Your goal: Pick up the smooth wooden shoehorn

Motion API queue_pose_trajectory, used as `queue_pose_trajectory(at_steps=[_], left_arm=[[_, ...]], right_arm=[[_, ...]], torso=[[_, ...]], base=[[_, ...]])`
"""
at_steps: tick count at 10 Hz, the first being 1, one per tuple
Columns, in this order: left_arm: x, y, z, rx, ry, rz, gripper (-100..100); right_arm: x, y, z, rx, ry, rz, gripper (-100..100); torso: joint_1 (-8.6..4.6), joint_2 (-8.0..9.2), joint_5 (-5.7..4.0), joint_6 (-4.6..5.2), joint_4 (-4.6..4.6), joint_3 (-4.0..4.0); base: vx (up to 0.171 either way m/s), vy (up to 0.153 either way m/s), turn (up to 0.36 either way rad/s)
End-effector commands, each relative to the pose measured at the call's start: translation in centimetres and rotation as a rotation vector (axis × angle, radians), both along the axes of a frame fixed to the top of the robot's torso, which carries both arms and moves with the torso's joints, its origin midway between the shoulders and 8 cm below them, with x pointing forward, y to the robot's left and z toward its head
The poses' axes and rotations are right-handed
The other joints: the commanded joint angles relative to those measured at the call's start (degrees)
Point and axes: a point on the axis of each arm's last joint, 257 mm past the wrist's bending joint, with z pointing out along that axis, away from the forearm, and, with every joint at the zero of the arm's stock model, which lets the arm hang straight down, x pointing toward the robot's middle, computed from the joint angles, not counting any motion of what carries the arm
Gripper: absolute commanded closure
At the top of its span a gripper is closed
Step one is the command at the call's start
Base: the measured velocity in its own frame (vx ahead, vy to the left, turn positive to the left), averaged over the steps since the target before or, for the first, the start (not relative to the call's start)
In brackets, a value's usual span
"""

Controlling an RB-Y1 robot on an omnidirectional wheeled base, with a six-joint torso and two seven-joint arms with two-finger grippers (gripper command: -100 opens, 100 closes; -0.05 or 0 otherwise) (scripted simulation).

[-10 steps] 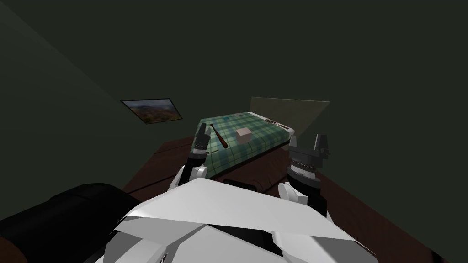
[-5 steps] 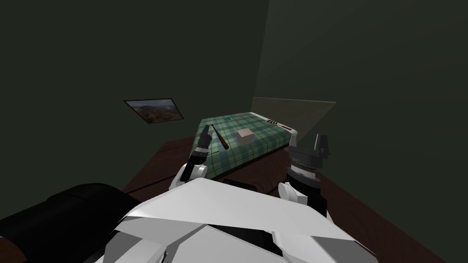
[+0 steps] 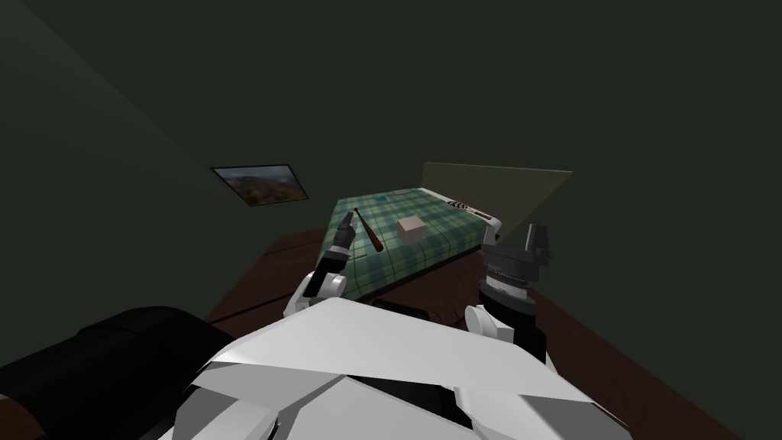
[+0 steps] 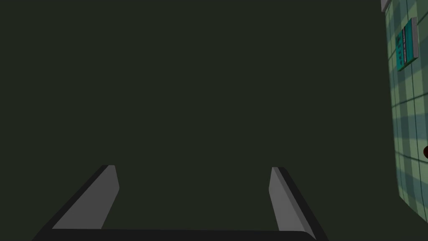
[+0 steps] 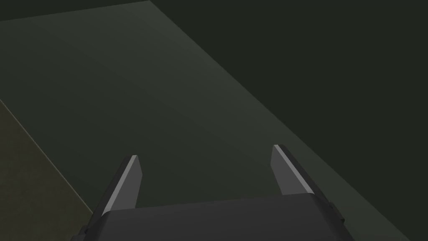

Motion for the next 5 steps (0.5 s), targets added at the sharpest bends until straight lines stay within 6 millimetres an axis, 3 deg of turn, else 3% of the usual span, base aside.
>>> queue_pose_trajectory(at_steps=[1,5], left_arm=[[1.0,0.4,-2.1,-0.018,0.064,0.008,-100],[2.4,1.5,-5.6,-0.054,0.182,0.027,-100]], right_arm=[[0.0,0.0,0.0,0.0,0.0,0.0,0],[0.0,0.0,0.0,0.0,0.0,0.0,0]], torso=[[0.0,0.0,0.0,0.0,0.0,0.0],[0.01,-0.03,0.0,0.0,-0.01,-0.02]], base=[[0.047,0.013,0.053],[0.05,0.011,0.037]])
